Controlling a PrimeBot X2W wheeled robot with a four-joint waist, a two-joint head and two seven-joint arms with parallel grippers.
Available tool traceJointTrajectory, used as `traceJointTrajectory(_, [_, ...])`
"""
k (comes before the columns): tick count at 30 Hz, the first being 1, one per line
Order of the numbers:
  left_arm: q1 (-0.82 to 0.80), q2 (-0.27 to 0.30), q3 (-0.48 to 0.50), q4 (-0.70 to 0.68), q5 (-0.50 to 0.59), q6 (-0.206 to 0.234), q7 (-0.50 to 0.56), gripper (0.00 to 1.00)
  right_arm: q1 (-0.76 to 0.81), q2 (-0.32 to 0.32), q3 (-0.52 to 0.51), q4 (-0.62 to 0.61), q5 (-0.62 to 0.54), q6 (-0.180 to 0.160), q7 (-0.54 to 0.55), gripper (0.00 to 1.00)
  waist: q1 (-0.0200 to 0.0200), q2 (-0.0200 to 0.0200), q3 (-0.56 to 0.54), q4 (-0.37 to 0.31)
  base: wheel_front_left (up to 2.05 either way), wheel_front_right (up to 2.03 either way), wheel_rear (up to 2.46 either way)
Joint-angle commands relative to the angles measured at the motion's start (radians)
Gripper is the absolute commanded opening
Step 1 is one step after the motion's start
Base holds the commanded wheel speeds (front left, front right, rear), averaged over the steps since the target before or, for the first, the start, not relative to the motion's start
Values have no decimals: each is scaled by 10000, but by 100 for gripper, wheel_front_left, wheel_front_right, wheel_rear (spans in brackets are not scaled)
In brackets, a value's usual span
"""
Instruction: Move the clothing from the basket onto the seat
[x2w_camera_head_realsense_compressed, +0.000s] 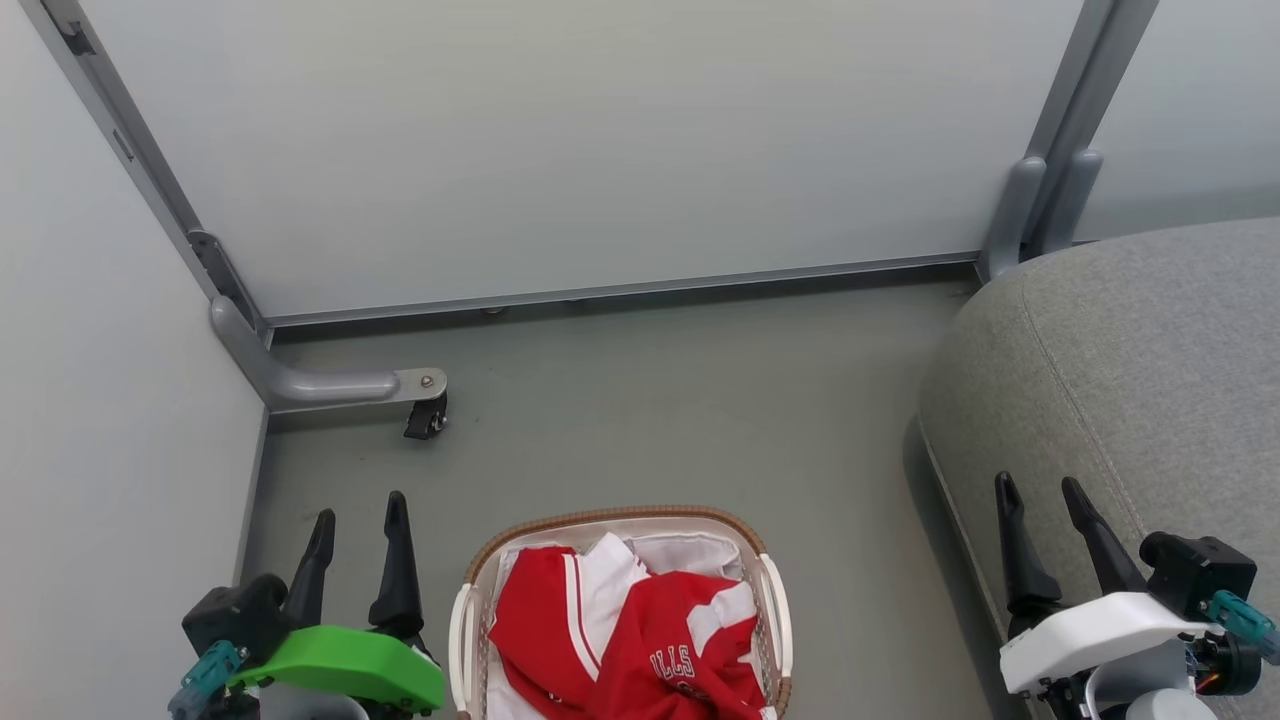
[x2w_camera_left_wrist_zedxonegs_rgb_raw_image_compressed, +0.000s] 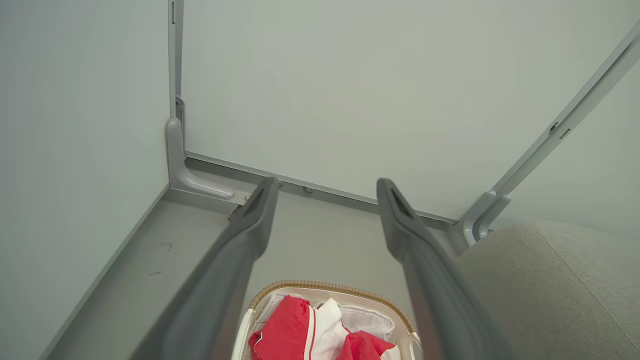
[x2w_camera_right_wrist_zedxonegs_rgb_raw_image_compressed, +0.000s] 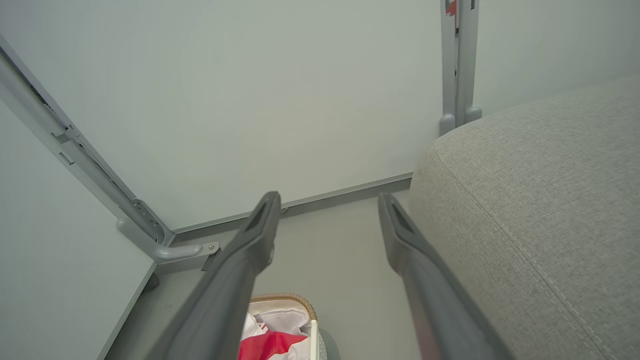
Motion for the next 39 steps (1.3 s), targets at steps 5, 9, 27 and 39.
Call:
traceJointTrajectory(5, [27, 78, -41, 98, 565, -42, -172, 100, 61, -72, 40, -33, -640, 3, -184, 100, -1, 0, 14, 12, 0, 0, 0])
traceJointTrajectory(9, [28, 79, -61, 230, 843, -43, -252, 100, 77, -73, 87, -30, -930, 3, -267, 100, -1, 0, 12, 18, 0, 0, 0])
traceJointTrajectory(27, [162, 94, -127, 761, 1908, 15, -616, 100, 333, -93, 174, 120, -2320, 4, -617, 100, -1, 0, -65, 69, 0, 0, 0])
traceJointTrajectory(39, [262, 100, -194, 947, 2575, 23, -809, 100, 487, -102, 200, 240, -3126, 2, -814, 100, -1, 0, -189, 126, 0, 0, 0])
